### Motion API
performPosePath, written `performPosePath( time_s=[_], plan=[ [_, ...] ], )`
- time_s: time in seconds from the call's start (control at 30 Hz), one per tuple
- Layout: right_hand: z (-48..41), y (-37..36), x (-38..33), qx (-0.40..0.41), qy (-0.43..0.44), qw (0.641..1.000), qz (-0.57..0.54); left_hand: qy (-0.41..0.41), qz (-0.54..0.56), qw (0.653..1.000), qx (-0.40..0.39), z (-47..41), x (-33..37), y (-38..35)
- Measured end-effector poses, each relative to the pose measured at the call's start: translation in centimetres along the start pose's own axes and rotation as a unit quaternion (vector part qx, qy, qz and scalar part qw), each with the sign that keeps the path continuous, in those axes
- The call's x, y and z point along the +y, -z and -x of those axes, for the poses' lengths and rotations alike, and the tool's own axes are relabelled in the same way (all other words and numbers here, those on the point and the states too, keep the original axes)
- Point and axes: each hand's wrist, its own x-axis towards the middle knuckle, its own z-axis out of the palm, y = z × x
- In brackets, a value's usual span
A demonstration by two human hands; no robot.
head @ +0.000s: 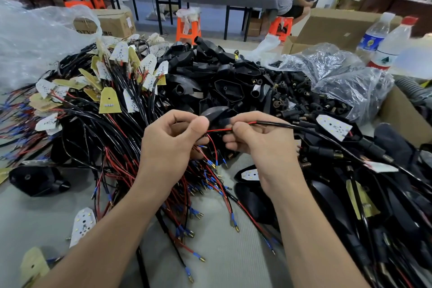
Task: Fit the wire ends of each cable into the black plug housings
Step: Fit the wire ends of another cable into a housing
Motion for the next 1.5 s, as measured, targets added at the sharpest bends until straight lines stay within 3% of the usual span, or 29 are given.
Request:
performPosePath(
  time_s=[0.27, 0.43, 0.5, 0.63, 0.73, 0.87, 1.0, 1.07, 1.2, 1.37, 1.5],
  plan=[
    [0.2, 0.0, -0.3, -0.013, 0.001, 1.0, 0.011, -0.027, -0.001, 0.999, 0.035, 0.1, 0.3, 0.1],
    [0.4, -0.8, -0.2, 0.0, -0.001, 1.0, -0.012, 0.024, 0.028, 0.999, 0.022, 0.1, 0.5, 0.3],
    [0.4, -0.9, 0.1, 0.014, 0.02, 0.999, 0.021, 0.047, 0.03, 0.998, -0.01, 0.0, 0.4, -0.1],
    [0.3, -1.1, 0.7, 0.027, 0.037, 0.994, 0.095, 0.119, 0.072, 0.979, -0.149, -0.1, 0.3, -0.2],
    [0.2, -1.1, 0.6, 0.035, 0.048, 0.993, 0.106, 0.15, 0.094, 0.967, -0.183, -0.3, 0.1, 0.0],
    [0.1, -0.7, 0.3, 0.047, 0.057, 0.992, 0.101, 0.158, 0.11, 0.968, -0.163, -0.6, -0.1, 0.2],
    [0.4, -1.0, 0.2, -0.009, 0.041, 0.993, 0.107, 0.139, 0.1, 0.97, -0.171, -0.3, -0.1, 0.0],
    [0.4, -1.2, 0.2, -0.013, 0.038, 0.995, 0.095, 0.135, 0.1, 0.976, -0.138, -0.4, -0.3, -0.1],
    [0.0, -1.0, 0.2, 0.1, 0.055, 0.993, 0.03, 0.141, 0.131, 0.98, -0.044, -1.0, -0.5, 0.2],
    [-0.4, -0.5, 0.2, 0.17, 0.039, 0.984, -0.03, 0.143, 0.129, 0.979, -0.063, -1.1, -0.7, 0.3],
    [-0.4, -0.6, 0.1, 0.174, 0.033, 0.984, -0.038, 0.119, 0.106, 0.984, -0.077, -0.7, -0.8, 0.3]
  ],
)
